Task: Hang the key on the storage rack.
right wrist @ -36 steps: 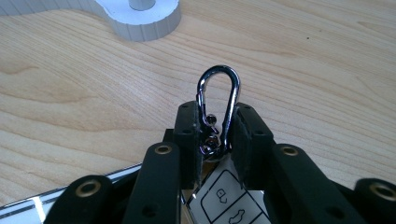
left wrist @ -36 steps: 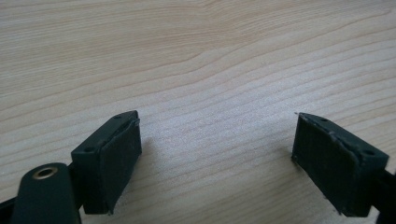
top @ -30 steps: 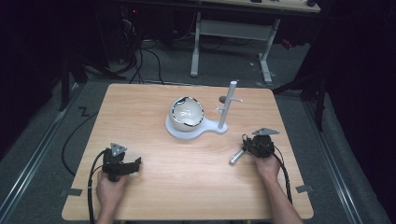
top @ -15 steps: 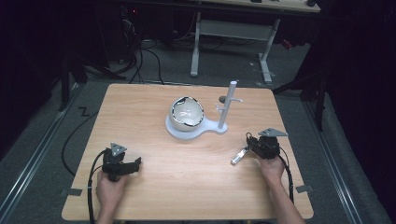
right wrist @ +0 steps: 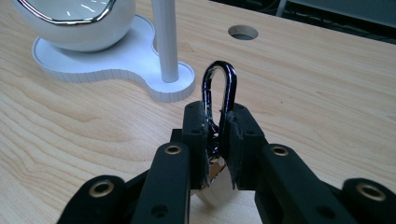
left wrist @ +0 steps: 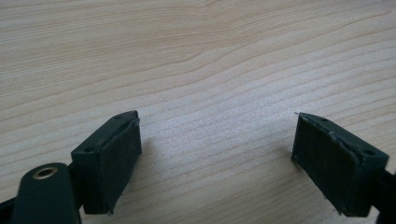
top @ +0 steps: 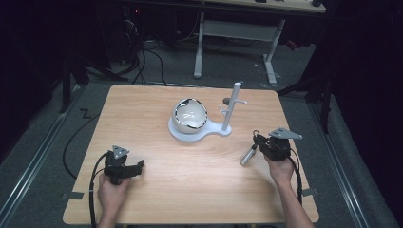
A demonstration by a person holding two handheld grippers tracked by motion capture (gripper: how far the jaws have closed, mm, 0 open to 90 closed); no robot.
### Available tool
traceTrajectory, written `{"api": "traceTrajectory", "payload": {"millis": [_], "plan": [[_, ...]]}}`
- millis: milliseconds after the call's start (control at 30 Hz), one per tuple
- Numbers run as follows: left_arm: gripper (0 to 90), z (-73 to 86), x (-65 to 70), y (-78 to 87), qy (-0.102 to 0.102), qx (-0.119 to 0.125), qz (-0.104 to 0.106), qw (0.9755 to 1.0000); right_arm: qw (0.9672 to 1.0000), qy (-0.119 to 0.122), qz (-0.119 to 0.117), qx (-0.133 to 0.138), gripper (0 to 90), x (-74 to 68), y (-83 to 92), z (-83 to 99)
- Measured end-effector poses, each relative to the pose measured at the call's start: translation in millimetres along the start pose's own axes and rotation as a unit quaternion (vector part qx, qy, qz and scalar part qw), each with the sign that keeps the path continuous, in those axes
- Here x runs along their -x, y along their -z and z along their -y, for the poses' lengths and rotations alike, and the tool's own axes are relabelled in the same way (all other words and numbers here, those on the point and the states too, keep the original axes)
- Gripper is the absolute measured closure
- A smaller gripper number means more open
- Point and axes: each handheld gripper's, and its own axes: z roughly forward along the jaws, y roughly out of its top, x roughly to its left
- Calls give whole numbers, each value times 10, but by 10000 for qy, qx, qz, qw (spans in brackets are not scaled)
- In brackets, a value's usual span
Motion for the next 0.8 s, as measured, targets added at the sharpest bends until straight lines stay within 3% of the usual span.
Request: {"api": "traceTrajectory", "payload": {"millis": [267,800], "plan": [[160,0,0,0,-1,-3,-1,10000,9999,-83,-48,124,790,15,71,-14],[160,-1,1,0,-1,-4,-7,10000,9988,41,-218,444,789,-41,204,-201]]}}
